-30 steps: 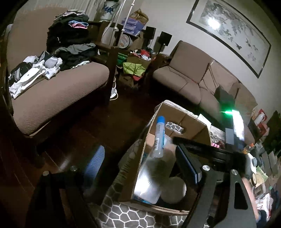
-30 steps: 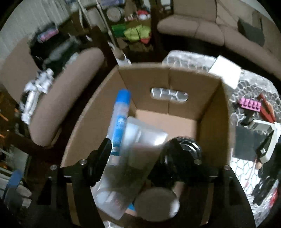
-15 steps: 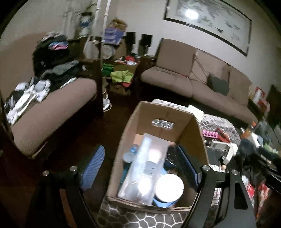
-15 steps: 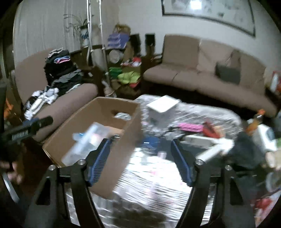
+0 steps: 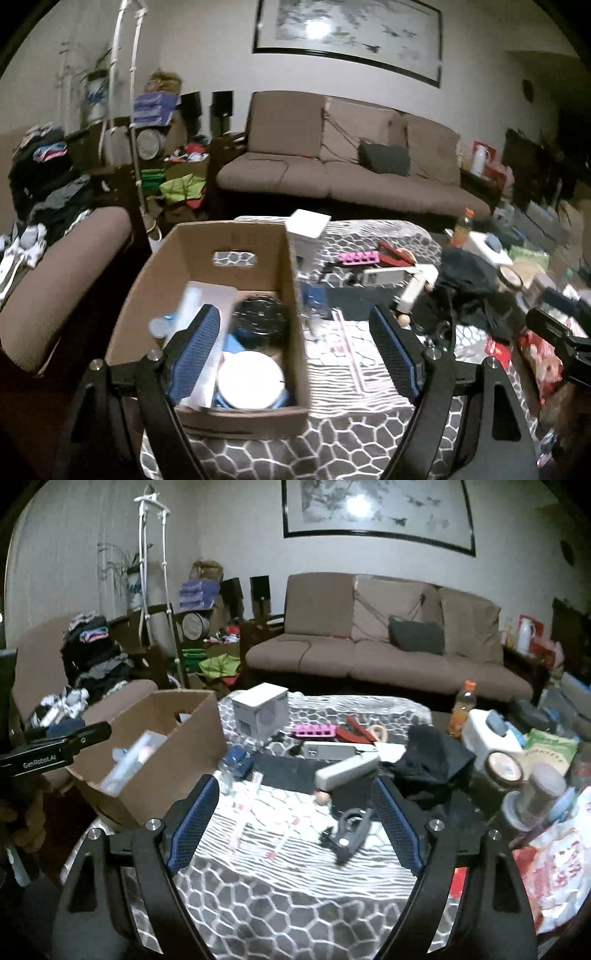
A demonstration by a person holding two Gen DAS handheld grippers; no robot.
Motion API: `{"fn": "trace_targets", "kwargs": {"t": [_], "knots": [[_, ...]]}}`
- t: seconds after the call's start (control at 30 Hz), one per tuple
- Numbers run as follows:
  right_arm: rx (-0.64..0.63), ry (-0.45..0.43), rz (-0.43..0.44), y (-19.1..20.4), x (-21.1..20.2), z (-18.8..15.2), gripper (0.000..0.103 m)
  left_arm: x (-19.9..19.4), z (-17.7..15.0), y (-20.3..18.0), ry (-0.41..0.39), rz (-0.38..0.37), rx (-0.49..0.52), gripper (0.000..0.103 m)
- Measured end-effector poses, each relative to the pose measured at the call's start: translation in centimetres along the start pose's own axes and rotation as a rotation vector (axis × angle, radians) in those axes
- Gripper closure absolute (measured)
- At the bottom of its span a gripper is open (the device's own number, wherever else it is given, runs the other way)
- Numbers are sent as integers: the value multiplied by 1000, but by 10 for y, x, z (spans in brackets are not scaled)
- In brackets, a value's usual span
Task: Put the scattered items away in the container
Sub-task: 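Move both open tools back over the table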
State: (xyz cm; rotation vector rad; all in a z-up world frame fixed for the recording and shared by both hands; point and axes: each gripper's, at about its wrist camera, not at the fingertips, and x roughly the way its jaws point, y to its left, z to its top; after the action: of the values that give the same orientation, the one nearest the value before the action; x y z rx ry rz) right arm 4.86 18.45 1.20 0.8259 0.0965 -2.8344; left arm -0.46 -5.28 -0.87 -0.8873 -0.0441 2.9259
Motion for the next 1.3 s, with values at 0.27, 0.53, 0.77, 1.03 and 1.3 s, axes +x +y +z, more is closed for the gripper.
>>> {"fn": "trace_targets", "kwargs": {"t": [0.27,0.53,0.77,1.03,1.3], "knots": [[-105,39,-94,-10,-8,-31,10,15,-12,-40,53,-91,-32,19],[53,44,-143,-55,-21,-31,10,22,-19,-67,68,-92,-42,19],[135,24,-175,-73,-28,-26,10,28,-20,-64,90,-82,-57,19],[145,21,-193,-71,-26,-25,10,25,-20,-61,90,-71,-56,19],[156,22,-185,-69,-26,-20,10,26,-21,-64,98,-74,-39,19]]}}
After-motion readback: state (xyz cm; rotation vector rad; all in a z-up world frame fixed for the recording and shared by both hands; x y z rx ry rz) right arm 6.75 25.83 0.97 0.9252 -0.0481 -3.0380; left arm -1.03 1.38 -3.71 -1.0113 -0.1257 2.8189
